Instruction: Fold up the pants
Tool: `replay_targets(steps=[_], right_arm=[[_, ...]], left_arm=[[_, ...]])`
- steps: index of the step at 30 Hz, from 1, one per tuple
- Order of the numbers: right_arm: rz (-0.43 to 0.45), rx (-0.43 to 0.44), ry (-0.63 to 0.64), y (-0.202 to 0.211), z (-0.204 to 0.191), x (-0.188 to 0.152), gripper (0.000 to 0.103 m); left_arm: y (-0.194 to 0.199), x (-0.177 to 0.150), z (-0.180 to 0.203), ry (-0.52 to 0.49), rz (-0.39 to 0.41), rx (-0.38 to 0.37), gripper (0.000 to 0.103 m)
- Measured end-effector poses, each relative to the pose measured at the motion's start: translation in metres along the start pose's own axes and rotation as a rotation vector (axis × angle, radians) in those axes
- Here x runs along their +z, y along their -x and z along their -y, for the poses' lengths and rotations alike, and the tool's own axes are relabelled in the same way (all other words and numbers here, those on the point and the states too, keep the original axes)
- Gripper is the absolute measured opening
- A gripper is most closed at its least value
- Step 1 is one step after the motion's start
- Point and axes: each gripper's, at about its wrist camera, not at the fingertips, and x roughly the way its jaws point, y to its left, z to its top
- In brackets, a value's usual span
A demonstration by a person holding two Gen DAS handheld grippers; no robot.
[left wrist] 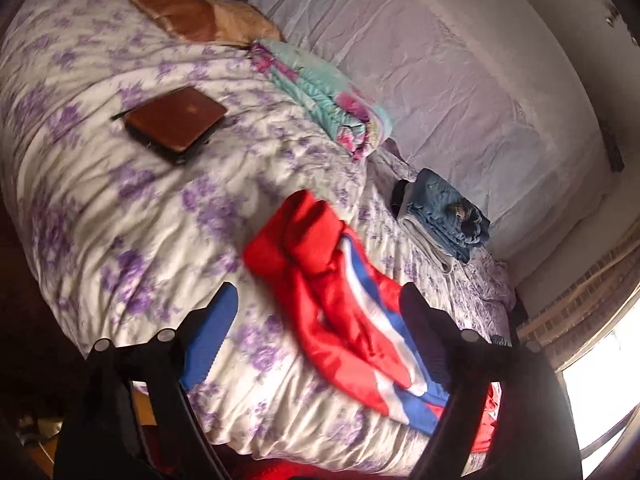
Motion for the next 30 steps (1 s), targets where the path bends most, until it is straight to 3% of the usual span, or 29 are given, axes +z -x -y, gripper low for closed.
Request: replay_targets(steps=[7,13,17,19,21,24,27,30], right_arm=[[-0.065,0.061,0.059,-0.016,-0.032,-0.013,0.059],[-0.139,0.080,0.082,-0.035,-0.045,-0.026,0.059],[-0.180,0.075,0.069,-0.049,-0.043,-0.030,0.059],[-0.199,0.080,0.055,-0.054,-0.041,-0.030,0.059],[-0.206,0.080,0.037,-0.058,-0.038,-0.027,0.059],[-0.204,0.063,-0.001,-0.059,-0.029,-0.021,0.058],[-0.218,0.071,-0.059,-0.065,-0.020,-0.014,0.052],[-0.211,0.076,-0.086,-0.070,-0.021,0.001,0.051]], left_arm=[[-0.056,-0.002,0.019,0.055,-0.161,-0.054,0.081],[-0.078,-0.006,0.020,0.084,-0.186,-0.009,0.076],[-0.083,-0.001,0.030,0.042,-0.174,0.001,0.068],[-0.093,0.002,0.031,0.039,-0.189,0.007,0.062],[-0.105,0.004,0.031,0.044,-0.209,0.009,0.044],[-0.112,0.003,0.031,0.027,-0.213,0.016,0.026],[-0.106,0.006,0.034,0.002,-0.188,-0.013,0.017],[-0.102,0.013,0.036,0.008,-0.173,-0.044,0.013]])
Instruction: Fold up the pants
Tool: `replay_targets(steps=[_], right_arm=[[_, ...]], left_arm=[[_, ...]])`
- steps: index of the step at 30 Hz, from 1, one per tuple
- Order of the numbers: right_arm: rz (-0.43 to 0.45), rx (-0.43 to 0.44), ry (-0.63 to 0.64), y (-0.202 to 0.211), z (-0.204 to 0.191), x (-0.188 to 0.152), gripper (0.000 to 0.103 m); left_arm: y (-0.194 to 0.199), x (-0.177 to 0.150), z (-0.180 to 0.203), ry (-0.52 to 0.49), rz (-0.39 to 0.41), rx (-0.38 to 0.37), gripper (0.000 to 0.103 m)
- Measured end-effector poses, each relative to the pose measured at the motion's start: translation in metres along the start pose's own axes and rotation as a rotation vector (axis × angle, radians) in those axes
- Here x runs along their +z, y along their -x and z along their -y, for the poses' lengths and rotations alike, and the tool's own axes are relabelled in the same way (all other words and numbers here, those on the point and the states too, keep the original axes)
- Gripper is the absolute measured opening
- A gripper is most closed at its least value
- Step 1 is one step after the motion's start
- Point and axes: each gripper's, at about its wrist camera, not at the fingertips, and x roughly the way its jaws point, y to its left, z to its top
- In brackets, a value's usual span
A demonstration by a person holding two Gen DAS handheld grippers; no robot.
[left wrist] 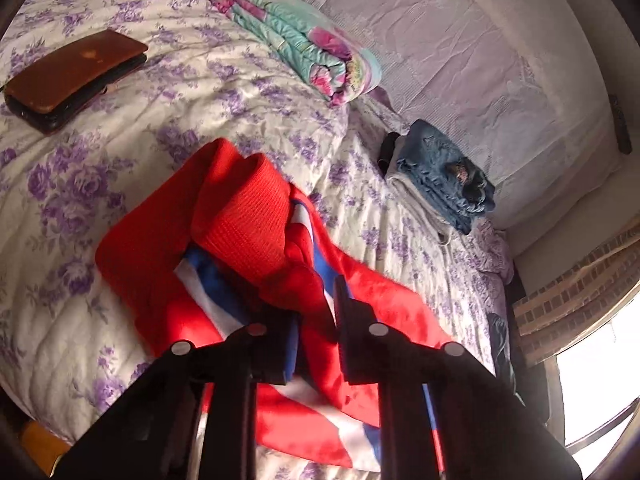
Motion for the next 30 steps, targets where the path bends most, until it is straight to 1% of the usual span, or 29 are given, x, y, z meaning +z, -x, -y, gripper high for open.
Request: replay_targets(steps=[3,5,6,8,11,13,14,15,19,22,24,26,27,28,29,30], right_arm=[[-0.001,-0.031,0.016,-0.014,-0.006,0.018,0.051],[-0.042,-0.086,-0.030,-0.033,0.003,0.026,0.050],[-0.063,-0.099,-0.042,-0.042,0.007,0.027,0.046],[-0.106,-0.140,-0.028,-0.059,0.010,0.029,0.042],[-0.133,-0.168,0.008,-0.075,0.006,0.035,0.035],[-0.131,-0.179,0.023,-0.081,0.004,0.040,0.020],[-0.126,-0.171,0.032,-0.083,0.003,0.043,0.003],[-0.125,-0.148,0.033,-0.083,0.003,0.045,0.003],[-0.063,-0.024,0.023,-0.065,-0.010,0.061,0.003],[-0.052,0.022,0.007,-0.071,-0.021,0.089,0.003],[-0.055,0.008,0.001,-0.093,-0.029,0.118,0.003],[-0.067,-0.014,-0.022,-0.127,-0.034,0.149,0.004],[-0.090,-0.026,-0.040,-0.151,-0.035,0.165,0.007],[-0.125,-0.046,-0.059,-0.180,-0.033,0.183,0.008],[-0.137,-0.067,-0.089,-0.203,-0.028,0.197,0.016],[-0.121,-0.095,-0.121,-0.216,-0.023,0.204,0.040]], left_arm=[[0.003,0.008,0.009,-0.019,0.012,-0.018,0.013],[0.003,0.013,0.016,-0.033,0.015,-0.026,0.013],[0.003,0.015,0.019,-0.040,0.016,-0.030,0.013],[0.003,0.019,0.023,-0.045,0.015,-0.040,0.013],[0.002,0.028,0.022,-0.016,0.000,-0.077,0.013],[0.000,0.036,0.021,0.008,-0.014,-0.104,0.013],[-0.001,0.040,0.022,0.011,-0.019,-0.110,0.013],[-0.002,0.044,0.022,0.010,-0.021,-0.112,0.013],[-0.002,0.062,0.029,0.001,-0.019,-0.113,0.013],[-0.013,0.084,0.042,-0.004,-0.016,-0.097,0.013],[-0.029,0.104,0.053,-0.002,-0.014,-0.080,0.013],[-0.053,0.127,0.065,0.007,-0.004,-0.040,0.013],[-0.076,0.143,0.072,0.004,-0.004,0.016,0.013],[-0.095,0.154,0.075,-0.006,-0.015,0.061,0.013],[-0.118,0.164,0.073,0.002,-0.036,0.101,0.015],[-0.146,0.171,0.063,0.044,-0.077,0.136,0.020]])
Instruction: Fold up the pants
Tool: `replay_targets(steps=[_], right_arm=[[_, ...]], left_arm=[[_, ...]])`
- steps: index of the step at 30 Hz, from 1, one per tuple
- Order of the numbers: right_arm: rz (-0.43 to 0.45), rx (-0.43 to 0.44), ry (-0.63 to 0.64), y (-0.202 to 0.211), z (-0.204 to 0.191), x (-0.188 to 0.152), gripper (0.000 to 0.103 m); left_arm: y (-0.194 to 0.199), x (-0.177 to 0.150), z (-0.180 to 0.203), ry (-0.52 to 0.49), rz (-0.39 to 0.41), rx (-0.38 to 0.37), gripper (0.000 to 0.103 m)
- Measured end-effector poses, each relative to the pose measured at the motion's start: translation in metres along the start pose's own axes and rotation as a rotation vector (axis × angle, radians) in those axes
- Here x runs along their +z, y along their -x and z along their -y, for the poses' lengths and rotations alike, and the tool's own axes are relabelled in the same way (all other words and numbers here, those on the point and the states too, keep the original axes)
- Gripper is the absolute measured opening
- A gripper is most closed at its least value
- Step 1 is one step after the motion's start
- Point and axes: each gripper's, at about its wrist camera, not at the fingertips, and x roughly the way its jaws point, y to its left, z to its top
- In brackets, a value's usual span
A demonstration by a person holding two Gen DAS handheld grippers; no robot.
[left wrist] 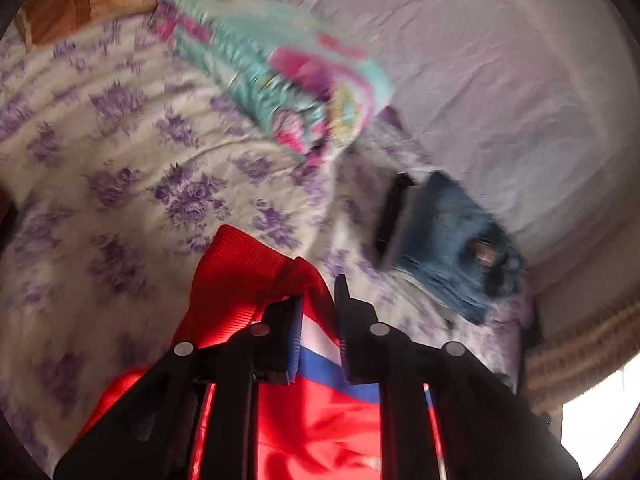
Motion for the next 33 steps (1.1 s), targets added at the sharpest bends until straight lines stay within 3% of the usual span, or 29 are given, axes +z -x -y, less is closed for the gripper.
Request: replay_targets(steps=[2,5,8,9,11,15,17,18,20,22,24,25,26,29,33], right_arm=[[0.065,-0.032,-0.026,-0.004,0.002,0.005,0.046],[0.054,-0.015,0.061,0.011,-0.001,-0.009,0.047],[0.089,-0.089,0.124,0.041,0.011,-0.028,0.048],[0.095,-0.113,0.138,0.049,0.016,-0.032,0.048],[0.082,-0.163,0.142,0.055,0.029,-0.040,0.050],[0.033,-0.143,0.019,0.032,0.059,-0.038,0.051],[0.053,-0.136,0.019,0.019,0.058,-0.035,0.050],[0.069,-0.143,0.041,0.015,0.054,-0.034,0.044],[0.097,-0.158,0.111,0.007,0.039,-0.035,0.022],[0.183,-0.220,0.275,0.011,0.016,-0.038,0.021],[0.212,-0.332,0.419,0.009,0.006,-0.035,0.024],[0.172,-0.366,0.411,0.005,0.012,-0.030,0.029],[0.123,-0.373,0.363,0.005,0.023,-0.025,0.041],[0.125,-0.221,0.242,0.037,0.046,-0.034,0.043],[0.151,-0.145,0.229,0.098,0.059,-0.073,0.045]], left_arm=[[-0.030,0.002,-0.020,0.079,-0.081,0.035,0.026],[-0.027,-0.010,-0.043,0.082,-0.118,-0.063,0.035],[0.000,-0.023,-0.058,0.048,-0.091,-0.104,0.052],[0.012,-0.026,-0.063,0.040,-0.070,-0.107,0.064],[0.036,-0.032,-0.072,0.036,-0.014,-0.105,0.076],[0.063,-0.044,-0.085,0.014,0.002,-0.097,0.077],[0.071,-0.053,-0.092,0.023,-0.012,-0.076,0.077],[0.075,-0.056,-0.097,0.025,-0.018,-0.064,0.077],[0.088,-0.064,-0.109,0.033,-0.016,-0.042,0.077],[0.102,-0.073,-0.120,0.038,-0.006,-0.040,0.077],[0.110,-0.084,-0.129,0.030,-0.010,-0.025,0.080],[0.111,-0.089,-0.132,0.029,-0.018,-0.017,0.082],[0.109,-0.095,-0.134,0.029,-0.037,-0.014,0.084],[0.096,-0.107,-0.136,0.018,-0.102,-0.031,0.084],[0.084,-0.116,-0.115,-0.076,-0.058,0.045,0.087]])
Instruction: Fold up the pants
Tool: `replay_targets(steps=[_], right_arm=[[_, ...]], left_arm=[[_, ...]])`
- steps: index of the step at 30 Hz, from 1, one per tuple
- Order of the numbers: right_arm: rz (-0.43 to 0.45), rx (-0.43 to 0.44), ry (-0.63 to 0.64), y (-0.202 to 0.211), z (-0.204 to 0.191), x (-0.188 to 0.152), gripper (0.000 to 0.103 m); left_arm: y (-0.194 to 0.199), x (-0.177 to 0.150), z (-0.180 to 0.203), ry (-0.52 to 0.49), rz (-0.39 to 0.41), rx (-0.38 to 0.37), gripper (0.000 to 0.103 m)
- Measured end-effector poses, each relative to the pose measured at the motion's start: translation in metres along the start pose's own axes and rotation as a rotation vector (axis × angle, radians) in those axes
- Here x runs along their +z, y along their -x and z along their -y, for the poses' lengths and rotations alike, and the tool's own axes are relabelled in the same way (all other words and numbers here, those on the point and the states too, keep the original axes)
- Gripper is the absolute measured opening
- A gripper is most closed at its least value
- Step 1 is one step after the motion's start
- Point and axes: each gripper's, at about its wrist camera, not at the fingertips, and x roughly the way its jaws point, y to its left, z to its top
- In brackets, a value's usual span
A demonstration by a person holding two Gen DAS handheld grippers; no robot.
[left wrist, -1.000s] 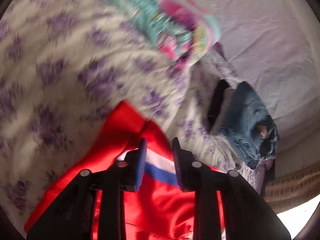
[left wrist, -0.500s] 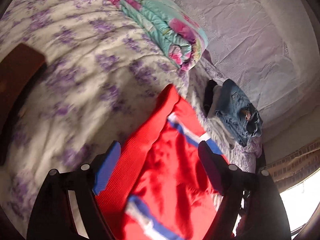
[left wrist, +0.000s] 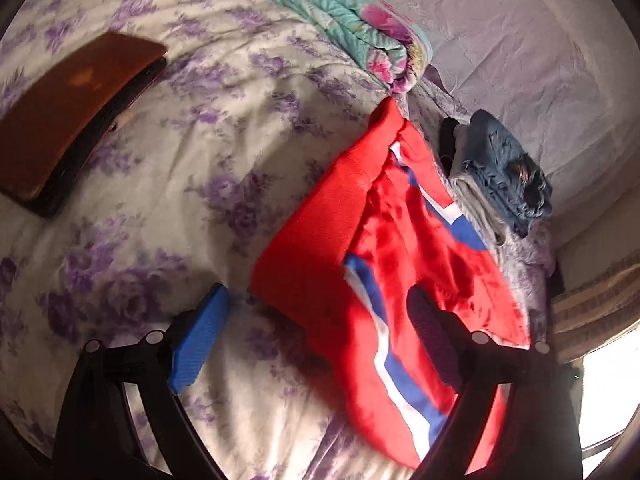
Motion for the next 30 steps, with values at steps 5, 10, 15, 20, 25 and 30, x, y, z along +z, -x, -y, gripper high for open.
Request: replay_targets(steps=[5,10,15,20,25,30], right_arm=[[0.027,0.076,-0.086,0.093,0.032,-0.076,0.048],[-0.107,0.152,-0.152,0.134,0.042,-0.156,0.049],[-0.242,0.209,-0.175,0.111,0.030,-0.185,0.050],[-0.148,0.213,-0.208,0.075,0.032,-0.160,0.021],[0.040,0.168,-0.015,0.090,0.002,-0.098,0.014],[-0.035,0.049,0.060,0.078,0.017,-0.090,0.018]], left_arm=[[-0.010,-0.005,0.019,-0.047,0.040,0.082,0.081],[-0.009,-0.013,0.026,-0.088,0.083,0.097,0.052],[-0.003,-0.018,0.018,-0.057,0.074,0.027,0.044],[0.001,-0.019,0.008,-0.025,0.061,-0.021,0.038],[0.015,-0.025,0.000,0.021,0.053,-0.079,0.035],[0.019,-0.052,0.004,-0.056,0.072,0.000,0.040]])
